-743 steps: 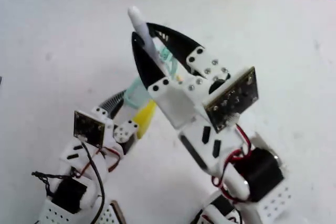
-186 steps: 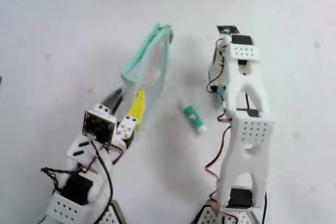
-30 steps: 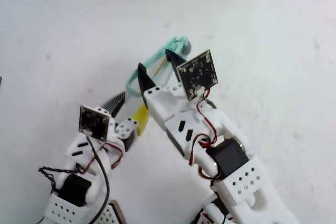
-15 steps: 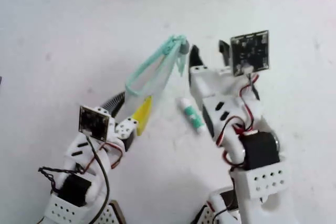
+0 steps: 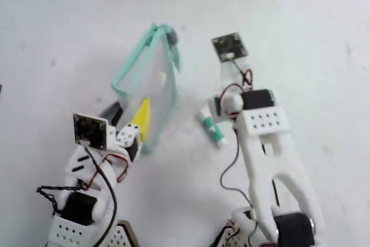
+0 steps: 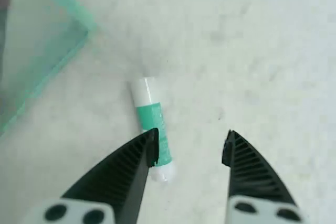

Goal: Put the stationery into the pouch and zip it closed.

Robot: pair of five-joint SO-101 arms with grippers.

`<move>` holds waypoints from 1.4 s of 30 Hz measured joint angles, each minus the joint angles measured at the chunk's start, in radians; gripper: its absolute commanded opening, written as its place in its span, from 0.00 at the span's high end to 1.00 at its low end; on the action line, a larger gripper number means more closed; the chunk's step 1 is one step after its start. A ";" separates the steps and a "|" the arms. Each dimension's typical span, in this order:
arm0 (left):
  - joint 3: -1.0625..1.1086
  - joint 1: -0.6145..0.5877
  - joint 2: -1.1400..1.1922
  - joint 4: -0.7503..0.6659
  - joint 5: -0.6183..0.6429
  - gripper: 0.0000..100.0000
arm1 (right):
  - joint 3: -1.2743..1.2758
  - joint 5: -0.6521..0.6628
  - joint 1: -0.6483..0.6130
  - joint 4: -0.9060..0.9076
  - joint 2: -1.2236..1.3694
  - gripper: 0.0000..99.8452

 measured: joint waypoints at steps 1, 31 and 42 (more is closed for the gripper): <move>0.000 0.000 0.000 0.000 0.000 0.85 | 0.000 0.000 -0.015 0.000 0.040 0.81; 0.000 0.000 0.000 0.000 0.000 0.85 | -0.029 0.074 -0.101 -0.272 0.445 0.98; 0.000 0.000 0.000 0.000 0.000 0.85 | -0.029 0.072 -0.089 -0.272 0.445 0.98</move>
